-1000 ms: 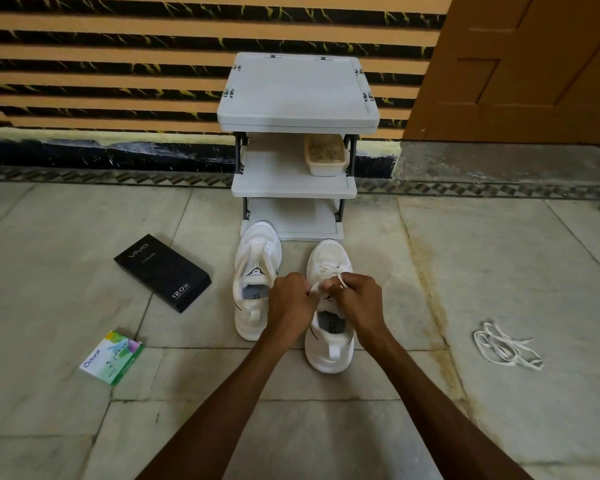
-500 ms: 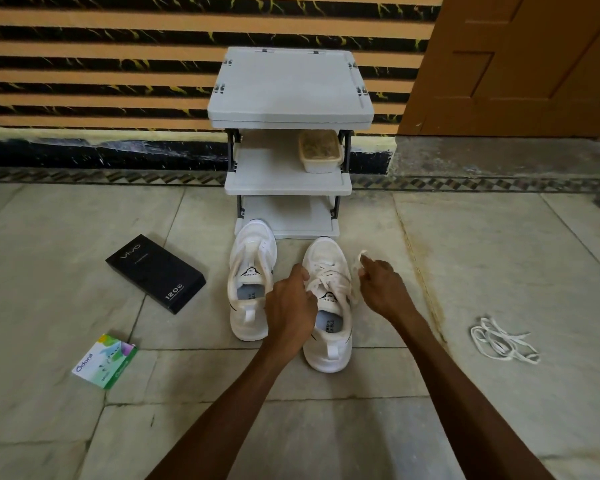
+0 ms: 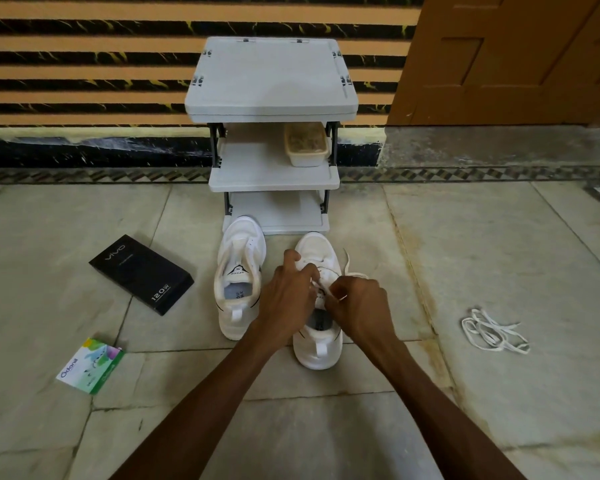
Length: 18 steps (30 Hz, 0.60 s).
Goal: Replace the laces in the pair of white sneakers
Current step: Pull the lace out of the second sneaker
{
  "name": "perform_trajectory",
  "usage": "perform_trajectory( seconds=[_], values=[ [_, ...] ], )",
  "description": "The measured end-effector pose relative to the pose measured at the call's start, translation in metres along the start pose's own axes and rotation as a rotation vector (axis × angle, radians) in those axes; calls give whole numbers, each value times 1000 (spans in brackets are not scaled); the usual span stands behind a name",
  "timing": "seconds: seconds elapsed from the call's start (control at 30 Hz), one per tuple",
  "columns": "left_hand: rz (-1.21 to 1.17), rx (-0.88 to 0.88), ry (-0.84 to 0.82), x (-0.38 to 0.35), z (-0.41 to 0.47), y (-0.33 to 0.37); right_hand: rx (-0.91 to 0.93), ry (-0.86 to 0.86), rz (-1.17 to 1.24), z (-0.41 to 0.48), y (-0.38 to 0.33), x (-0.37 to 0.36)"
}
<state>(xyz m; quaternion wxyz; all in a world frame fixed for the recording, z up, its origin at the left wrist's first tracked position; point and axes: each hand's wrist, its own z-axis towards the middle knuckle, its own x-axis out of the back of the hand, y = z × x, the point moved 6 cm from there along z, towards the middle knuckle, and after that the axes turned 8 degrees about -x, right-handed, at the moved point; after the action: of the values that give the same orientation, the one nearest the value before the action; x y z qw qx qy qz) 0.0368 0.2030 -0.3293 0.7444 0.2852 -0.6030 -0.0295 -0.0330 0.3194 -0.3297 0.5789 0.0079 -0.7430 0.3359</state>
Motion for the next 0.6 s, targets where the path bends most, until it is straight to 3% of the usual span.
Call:
perform_trajectory(
  seconds=[0.23, 0.3, 0.4, 0.43, 0.5, 0.6],
  values=[
    [49, -147, -1, -14, 8, 9, -143, 173, 381, -6, 34, -7],
    [-294, -46, 21, -12, 12, 5, -134, 197, 403, -7, 36, -9],
    [-1105, 343, 84, -8, 15, -8, -90, 258, 429, -12, 39, -11],
    [-1195, 386, 42, -7, 17, -9, -80, 276, 448, -14, 41, -13],
    [-1055, 359, -125, 0, 19, -7, -67, 295, 478, -16, 42, -18],
    [-225, 83, -362, 8, 24, -1, -35, 281, 469, -15, 32, -24]
  ],
)
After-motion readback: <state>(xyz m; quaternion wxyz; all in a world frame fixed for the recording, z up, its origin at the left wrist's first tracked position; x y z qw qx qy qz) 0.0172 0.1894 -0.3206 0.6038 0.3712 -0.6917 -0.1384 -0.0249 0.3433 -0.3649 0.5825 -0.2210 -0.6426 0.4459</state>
